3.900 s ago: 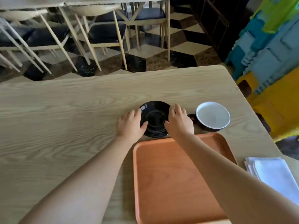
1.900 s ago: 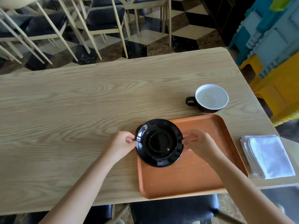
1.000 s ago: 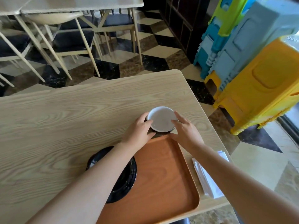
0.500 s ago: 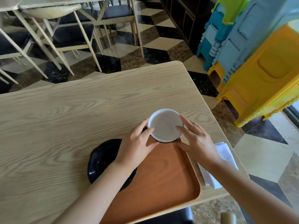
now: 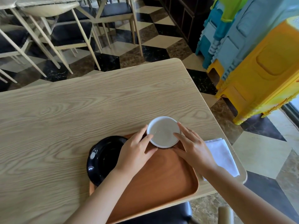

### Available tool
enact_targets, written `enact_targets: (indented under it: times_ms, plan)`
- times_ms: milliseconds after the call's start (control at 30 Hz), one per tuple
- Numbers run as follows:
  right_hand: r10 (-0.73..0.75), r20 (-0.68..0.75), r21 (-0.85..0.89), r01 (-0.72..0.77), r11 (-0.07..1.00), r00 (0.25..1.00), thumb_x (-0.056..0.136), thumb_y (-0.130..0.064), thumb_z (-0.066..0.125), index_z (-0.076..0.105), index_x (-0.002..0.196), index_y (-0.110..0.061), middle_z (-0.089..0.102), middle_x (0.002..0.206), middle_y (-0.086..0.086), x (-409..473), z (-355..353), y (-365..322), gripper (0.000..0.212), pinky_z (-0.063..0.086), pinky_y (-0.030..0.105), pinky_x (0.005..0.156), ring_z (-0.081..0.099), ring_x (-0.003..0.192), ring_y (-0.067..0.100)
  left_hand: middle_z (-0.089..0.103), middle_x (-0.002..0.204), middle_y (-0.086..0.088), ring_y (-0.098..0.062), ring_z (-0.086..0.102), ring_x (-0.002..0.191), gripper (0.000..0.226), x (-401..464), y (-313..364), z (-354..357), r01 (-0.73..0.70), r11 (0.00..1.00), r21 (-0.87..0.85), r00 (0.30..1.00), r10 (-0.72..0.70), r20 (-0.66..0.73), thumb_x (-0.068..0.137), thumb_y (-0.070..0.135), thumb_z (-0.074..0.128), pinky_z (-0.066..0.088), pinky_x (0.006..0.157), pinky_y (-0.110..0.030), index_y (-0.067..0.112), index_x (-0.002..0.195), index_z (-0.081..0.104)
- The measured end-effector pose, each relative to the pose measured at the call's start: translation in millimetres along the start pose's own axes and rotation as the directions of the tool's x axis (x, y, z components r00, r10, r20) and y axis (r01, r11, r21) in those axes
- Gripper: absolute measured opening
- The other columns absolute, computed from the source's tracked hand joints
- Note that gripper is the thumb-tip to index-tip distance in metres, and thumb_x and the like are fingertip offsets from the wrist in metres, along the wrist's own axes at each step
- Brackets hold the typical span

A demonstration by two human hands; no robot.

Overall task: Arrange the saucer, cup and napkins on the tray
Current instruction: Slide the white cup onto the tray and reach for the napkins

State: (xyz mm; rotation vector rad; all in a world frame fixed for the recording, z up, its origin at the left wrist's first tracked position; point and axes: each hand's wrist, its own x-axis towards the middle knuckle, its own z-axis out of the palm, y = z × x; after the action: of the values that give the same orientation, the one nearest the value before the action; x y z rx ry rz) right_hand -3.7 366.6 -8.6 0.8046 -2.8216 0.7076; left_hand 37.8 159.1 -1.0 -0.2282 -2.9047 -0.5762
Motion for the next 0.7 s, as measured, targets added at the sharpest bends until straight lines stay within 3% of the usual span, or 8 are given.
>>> enact_targets:
  times_ms: [133,267,433,600,700]
  plan:
    - [-0.007,0.004,-0.04,0.007,0.999,1.0,0.067,-0.026,0.067,0.065,0.104,-0.006,0.055,0.132,0.015,2,-3,-2,0.042,0.057,0.039,0.069,0.06,0.105,0.032,0.063,0.122,-0.014,-0.025,0.067,0.097,0.041,2,-1,1,-0.004,1.0,0.002,1.0,0.004,-0.011,0.064,0.027,0.082,0.056,0.073,-0.032,0.008,0.098,0.068]
    - [0.0,0.018,-0.053,0.001,0.999,1.0,0.07,-0.024,0.072,0.063,0.108,-0.008,0.052,0.135,0.015,1,-5,-4,0.042,0.058,0.039,0.063,0.056,0.11,0.03,0.062,0.123,-0.015,-0.025,0.067,0.098,0.041,0,1,-1,0.01,1.0,0.004,1.0,-0.01,-0.001,0.065,0.026,0.081,0.057,0.07,-0.033,0.007,0.099,0.068]
    - [-0.04,0.04,-0.116,0.045,0.992,0.998,0.079,-0.034,0.05,0.064,0.107,-0.007,0.059,0.126,0.019,1,-17,-12,0.042,0.051,0.042,0.087,0.056,0.112,0.031,0.058,0.128,-0.015,-0.026,0.065,0.098,0.05,-2,16,-15,0.026,0.997,0.076,0.999,-0.029,0.037,0.081,0.046,0.053,0.056,0.08,-0.037,0.007,0.112,0.062]
    - [0.08,-0.044,-0.148,-0.085,0.985,0.996,0.082,-0.034,0.051,0.066,0.107,-0.01,0.064,0.119,0.014,-31,-43,1,0.037,0.046,0.045,0.093,0.06,0.108,0.029,0.06,0.126,-0.014,-0.025,0.06,0.11,0.05,-9,60,-23,-0.058,0.998,0.028,0.995,0.06,-0.081,0.088,0.036,0.048,0.052,0.088,-0.037,0.004,0.125,0.053]
    - [0.184,-0.026,-0.202,-0.185,0.962,0.983,0.075,-0.024,0.072,0.067,0.105,-0.009,0.064,0.118,0.018,-65,-50,27,0.034,0.048,0.048,0.09,0.06,0.107,0.034,0.056,0.131,-0.012,-0.023,0.054,0.118,0.053,-20,100,0,-0.203,0.979,0.016,0.979,0.203,-0.008,0.087,0.038,0.046,0.049,0.094,-0.037,0.008,0.131,0.048]
